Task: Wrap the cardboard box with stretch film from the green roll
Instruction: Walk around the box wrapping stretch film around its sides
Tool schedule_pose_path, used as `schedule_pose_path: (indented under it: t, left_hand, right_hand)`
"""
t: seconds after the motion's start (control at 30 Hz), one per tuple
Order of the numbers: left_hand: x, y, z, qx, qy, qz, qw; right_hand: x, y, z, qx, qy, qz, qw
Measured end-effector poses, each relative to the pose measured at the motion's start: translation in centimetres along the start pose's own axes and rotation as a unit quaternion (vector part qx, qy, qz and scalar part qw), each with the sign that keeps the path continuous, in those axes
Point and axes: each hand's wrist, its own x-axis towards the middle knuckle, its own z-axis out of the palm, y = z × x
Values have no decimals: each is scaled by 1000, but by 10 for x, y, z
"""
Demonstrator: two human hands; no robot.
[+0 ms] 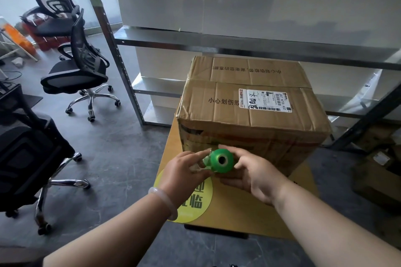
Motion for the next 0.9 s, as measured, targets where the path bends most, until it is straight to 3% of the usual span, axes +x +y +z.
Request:
schedule_pose_path:
  t: [0.1, 0.2, 0.4, 0.53, 0.6, 0.67, 0.8, 0.9]
  left_hand:
    - [-2, -3, 3, 32, -39, 69, 996]
    - [-5, -2, 7, 96, -92, 133, 982]
    - [-9, -19, -2, 187, -64, 242, 950]
    - [-6, -25, -11, 165, -22, 269, 949]
    - [-6, -24, -13, 100, -15, 182, 978]
    - [-7, -19, -16, -63, -63, 16, 996]
    - [-2, -5, -24, -309, -116, -212, 920]
    - [5, 2, -21, -373, -140, -303, 866]
  right_hand:
    - [2, 0, 0, 30, 87, 14, 996]
    - [4, 6, 2, -43, 162, 41, 985]
    - [-2, 8, -9, 51, 83, 89, 991]
    - [-1, 11, -14, 65, 69, 99, 991]
    - [-2, 13, -15, 87, 56, 94, 990]
    - [-3, 15, -15, 95, 34, 83, 991]
    - [-2, 17, -15, 51, -1, 57, 997]
    - [0, 15, -12, 28, -20, 35, 999]
